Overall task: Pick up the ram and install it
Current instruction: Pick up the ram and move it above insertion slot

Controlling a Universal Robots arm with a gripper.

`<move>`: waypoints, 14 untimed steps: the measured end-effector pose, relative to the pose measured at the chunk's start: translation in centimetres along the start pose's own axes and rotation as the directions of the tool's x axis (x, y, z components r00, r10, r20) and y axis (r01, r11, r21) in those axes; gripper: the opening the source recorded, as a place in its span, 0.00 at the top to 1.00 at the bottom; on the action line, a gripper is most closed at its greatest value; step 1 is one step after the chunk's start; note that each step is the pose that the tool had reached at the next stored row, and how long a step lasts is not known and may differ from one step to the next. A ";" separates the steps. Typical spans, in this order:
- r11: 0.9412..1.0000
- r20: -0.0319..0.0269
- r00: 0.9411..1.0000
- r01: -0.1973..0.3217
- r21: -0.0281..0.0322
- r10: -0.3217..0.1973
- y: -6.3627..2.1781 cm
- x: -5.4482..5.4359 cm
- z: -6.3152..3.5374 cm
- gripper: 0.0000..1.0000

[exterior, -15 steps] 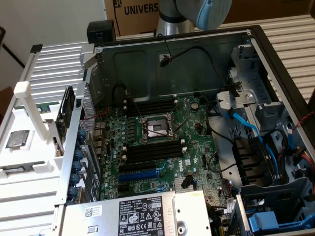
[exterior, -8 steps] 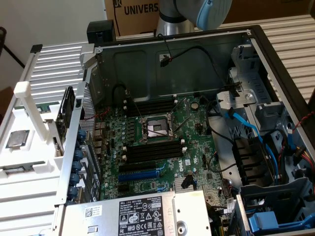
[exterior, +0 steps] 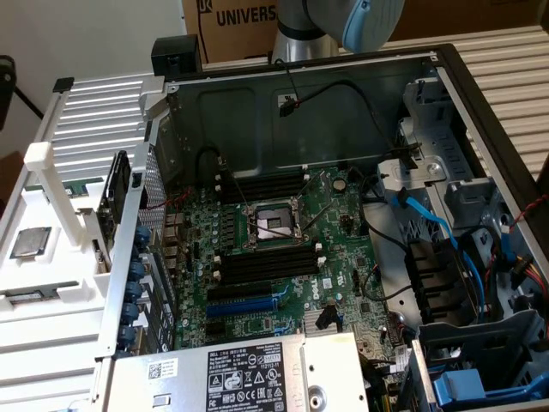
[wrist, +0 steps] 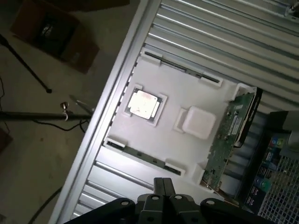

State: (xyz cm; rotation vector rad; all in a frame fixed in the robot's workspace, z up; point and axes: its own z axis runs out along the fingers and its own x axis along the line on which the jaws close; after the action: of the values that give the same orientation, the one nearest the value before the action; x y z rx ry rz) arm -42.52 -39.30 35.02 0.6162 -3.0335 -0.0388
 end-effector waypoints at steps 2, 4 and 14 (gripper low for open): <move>0.999 -0.001 0.999 0.054 0.000 -0.054 0.00 0.0 0.46 0.90; 0.994 -0.002 0.994 0.109 0.001 -0.109 0.00 0.0 0.95 0.90; 0.944 -0.010 0.944 0.329 0.005 -0.329 0.07 0.3 3.38 0.70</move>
State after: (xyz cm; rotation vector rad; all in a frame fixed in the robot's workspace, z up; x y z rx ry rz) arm -42.99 -39.30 31.66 1.1135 -2.8859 -0.0372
